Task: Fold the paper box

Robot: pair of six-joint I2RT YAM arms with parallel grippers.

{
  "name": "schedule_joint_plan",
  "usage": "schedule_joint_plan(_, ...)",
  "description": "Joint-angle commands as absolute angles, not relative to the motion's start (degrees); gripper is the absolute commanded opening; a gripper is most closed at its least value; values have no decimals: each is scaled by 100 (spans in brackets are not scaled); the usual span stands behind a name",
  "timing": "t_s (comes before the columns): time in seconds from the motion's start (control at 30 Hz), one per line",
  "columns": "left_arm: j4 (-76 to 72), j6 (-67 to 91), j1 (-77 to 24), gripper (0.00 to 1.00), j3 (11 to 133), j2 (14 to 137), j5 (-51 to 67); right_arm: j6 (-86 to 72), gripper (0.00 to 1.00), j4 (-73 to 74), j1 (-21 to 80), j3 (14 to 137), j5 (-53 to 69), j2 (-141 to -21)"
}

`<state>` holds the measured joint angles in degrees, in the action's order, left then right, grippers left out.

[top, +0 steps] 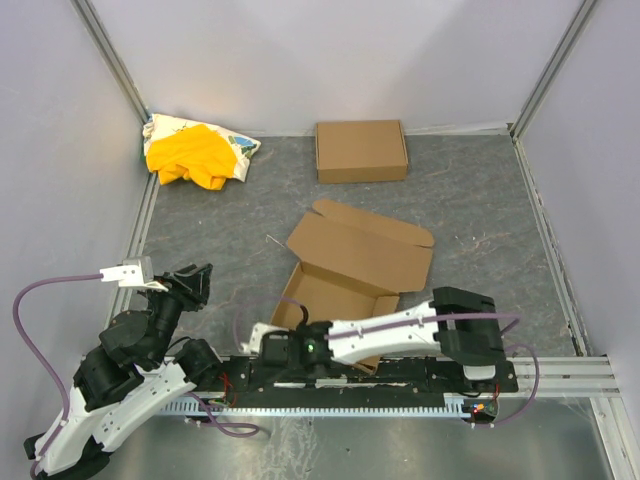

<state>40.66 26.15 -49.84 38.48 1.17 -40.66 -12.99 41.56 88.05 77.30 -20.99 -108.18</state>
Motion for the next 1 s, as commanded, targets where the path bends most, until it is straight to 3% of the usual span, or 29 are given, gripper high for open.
schedule_joint_plan(0.0, 3956, 2766, -4956, 50, 3845, 132, -4182, -256, 2, 3745, 9268, 6900, -2260, -9936)
schedule_joint_plan(0.3, 3731, 2631, -4957, 50, 3774, 296, -3972, 938, 2, 1562, 9202, 4608, -2673, -7672)
schedule_joint_plan(0.57, 2864, 2150, -4957, 56, 3586, 981, -3409, 1440, 4, 1365, 8579, 4559, -1853, -7526)
schedule_joint_plan(0.63, 2564, 2003, -4957, 65, 3630, 1302, -3350, 1585, 5, 1529, 8515, 4591, -1702, -7578)
schedule_joint_plan(0.7, 2430, 1945, -4961, 85, 3771, 1694, -3367, 1700, 6, 1743, 8431, 4612, -1561, -7631)
schedule_joint_plan(0.77, 2375, 1970, -4958, 100, 4002, 2141, -3406, 1738, 13, 1915, 8387, 4634, -1583, -7688)
schedule_joint_plan(0.83, 2320, 1871, -4957, 99, 4308, 2606, -3117, 1674, 32, 2004, 8379, 4641, -1730, -7710)
schedule_joint_plan(0.97, 2227, 2019, -4959, 99, 4821, 3572, -2555, 1293, 51, 2065, 8377, 4621, -1974, -7355)
